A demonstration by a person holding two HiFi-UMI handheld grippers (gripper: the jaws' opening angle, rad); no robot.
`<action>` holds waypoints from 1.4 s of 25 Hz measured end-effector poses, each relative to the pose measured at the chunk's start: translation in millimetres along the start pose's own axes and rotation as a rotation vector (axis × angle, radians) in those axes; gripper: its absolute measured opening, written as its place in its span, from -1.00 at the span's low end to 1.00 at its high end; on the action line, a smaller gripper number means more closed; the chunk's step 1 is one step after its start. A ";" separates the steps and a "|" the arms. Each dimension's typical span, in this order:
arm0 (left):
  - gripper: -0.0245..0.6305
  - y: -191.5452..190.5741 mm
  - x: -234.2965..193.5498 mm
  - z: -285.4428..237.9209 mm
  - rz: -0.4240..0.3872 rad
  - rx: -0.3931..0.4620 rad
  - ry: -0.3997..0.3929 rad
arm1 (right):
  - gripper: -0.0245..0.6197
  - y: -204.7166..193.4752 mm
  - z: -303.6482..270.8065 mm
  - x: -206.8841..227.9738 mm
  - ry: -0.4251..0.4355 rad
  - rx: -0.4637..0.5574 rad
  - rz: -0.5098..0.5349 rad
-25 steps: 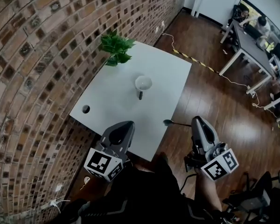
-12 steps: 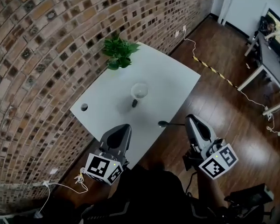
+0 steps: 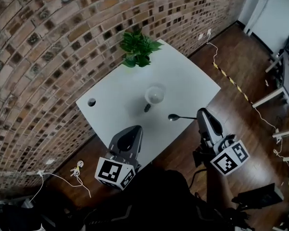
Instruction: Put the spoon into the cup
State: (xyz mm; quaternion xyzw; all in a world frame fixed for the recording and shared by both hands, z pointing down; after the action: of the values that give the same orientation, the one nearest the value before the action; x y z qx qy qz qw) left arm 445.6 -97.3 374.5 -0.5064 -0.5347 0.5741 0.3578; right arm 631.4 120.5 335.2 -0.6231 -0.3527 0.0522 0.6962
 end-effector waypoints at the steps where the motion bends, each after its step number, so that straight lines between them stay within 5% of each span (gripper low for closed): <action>1: -0.94 0.4 -4.7 -0.5 0.008 0.008 0.003 | -0.83 1.1 -9.2 -0.8 0.007 -0.007 0.010; 14: -0.94 5.4 -38.2 -31.6 0.038 0.010 0.265 | -0.83 -2.2 -140.8 40.4 0.170 -0.199 0.030; 21: -0.94 -11.5 -46.0 -50.4 0.061 -0.021 0.407 | -0.83 -52.4 -213.9 74.2 0.228 -0.360 0.053; 35: -0.94 -52.3 -75.7 -67.7 0.105 -0.046 0.470 | -0.83 -151.4 -276.8 111.2 0.171 -0.603 0.136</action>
State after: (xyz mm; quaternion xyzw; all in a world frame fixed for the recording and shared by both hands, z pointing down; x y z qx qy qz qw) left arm 521.5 -143.4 446.3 -0.6613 -0.4227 0.4459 0.4304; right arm 812.7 -85.6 526.5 -0.8256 -0.2498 -0.0608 0.5023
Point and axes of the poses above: the fingertips, and each gripper's own axes: z backward along the fingers, x to its right, y out of its top, the point moved 9 cm from there along z, backward along the fingers, and after that the axes turned 14 degrees about -y, right-handed, at the moved point
